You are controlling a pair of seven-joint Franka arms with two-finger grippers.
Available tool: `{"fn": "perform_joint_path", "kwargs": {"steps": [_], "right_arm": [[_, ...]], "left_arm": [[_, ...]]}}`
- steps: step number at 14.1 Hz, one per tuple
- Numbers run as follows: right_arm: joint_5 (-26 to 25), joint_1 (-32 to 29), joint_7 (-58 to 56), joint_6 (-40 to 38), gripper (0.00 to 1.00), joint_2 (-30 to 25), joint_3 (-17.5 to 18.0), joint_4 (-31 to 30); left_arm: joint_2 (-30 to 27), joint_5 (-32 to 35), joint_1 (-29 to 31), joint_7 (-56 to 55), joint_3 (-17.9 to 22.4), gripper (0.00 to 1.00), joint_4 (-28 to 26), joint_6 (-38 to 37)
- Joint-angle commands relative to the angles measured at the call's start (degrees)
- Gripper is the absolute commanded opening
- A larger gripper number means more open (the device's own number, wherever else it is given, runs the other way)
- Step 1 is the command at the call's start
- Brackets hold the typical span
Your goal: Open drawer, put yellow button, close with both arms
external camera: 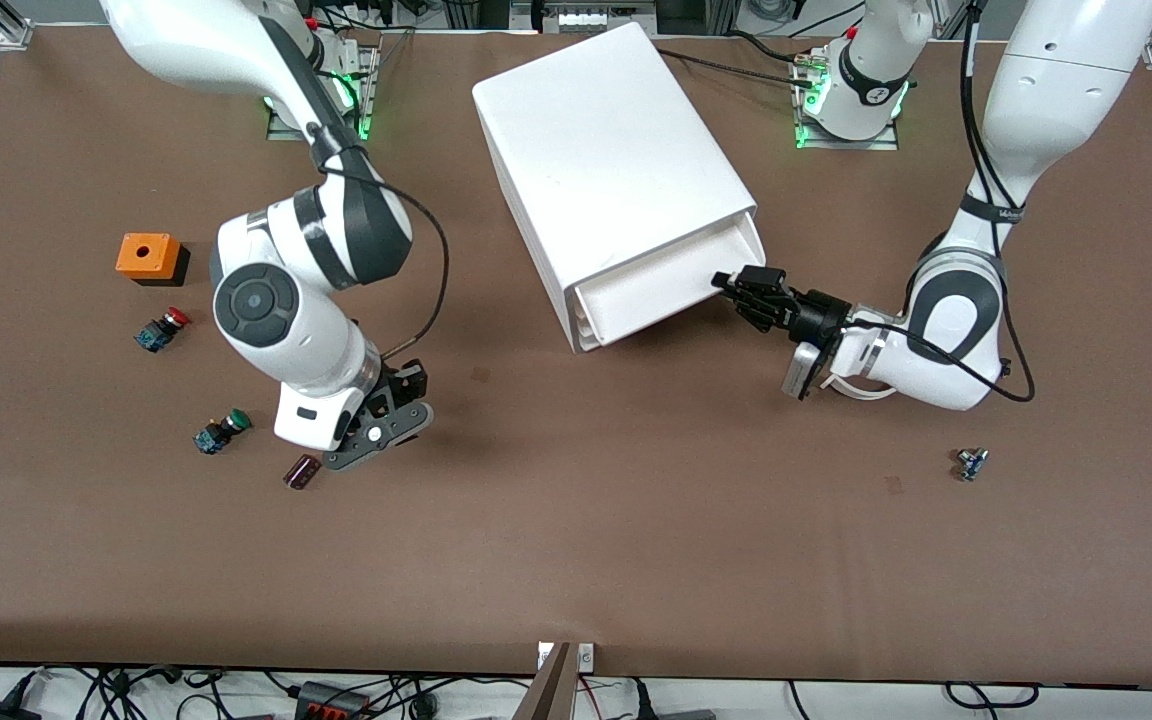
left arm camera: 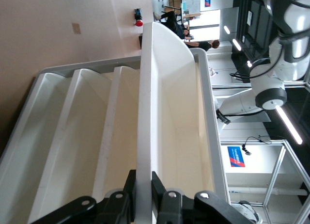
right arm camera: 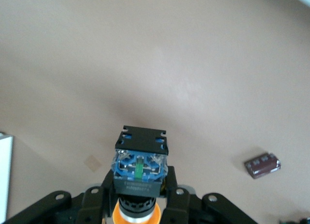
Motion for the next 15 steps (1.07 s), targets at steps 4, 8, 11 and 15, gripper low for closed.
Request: {"fn": "perform_joint_path", "kwargs": {"steps": [4, 8, 11, 15], "right_arm": [[2.62, 8.0, 11.29, -5.54, 0.0, 0.67, -0.11, 11.1], [2.54, 14.42, 17.65, -5.28, 0.0, 1.64, -0.19, 12.68], [2.28, 18.73, 20.71, -4.75, 0.0, 3.13, -0.72, 12.95], [1.75, 21.12, 22.3, -5.36, 0.0, 4.54, -1.07, 16.38]], "left_arm": [[4.49, 2.11, 2.37, -3.09, 0.22, 0.02, 7.73, -1.29], [5.46, 4.82, 2.37, -3.18, 0.93, 0.02, 8.6, -1.11], [5.73, 5.01, 2.89, -3.36, 1.8, 0.04, 9.14, -1.2], [5.73, 8.6, 2.89, -4.32, 2.77, 0.42, 11.67, -1.2]]}}
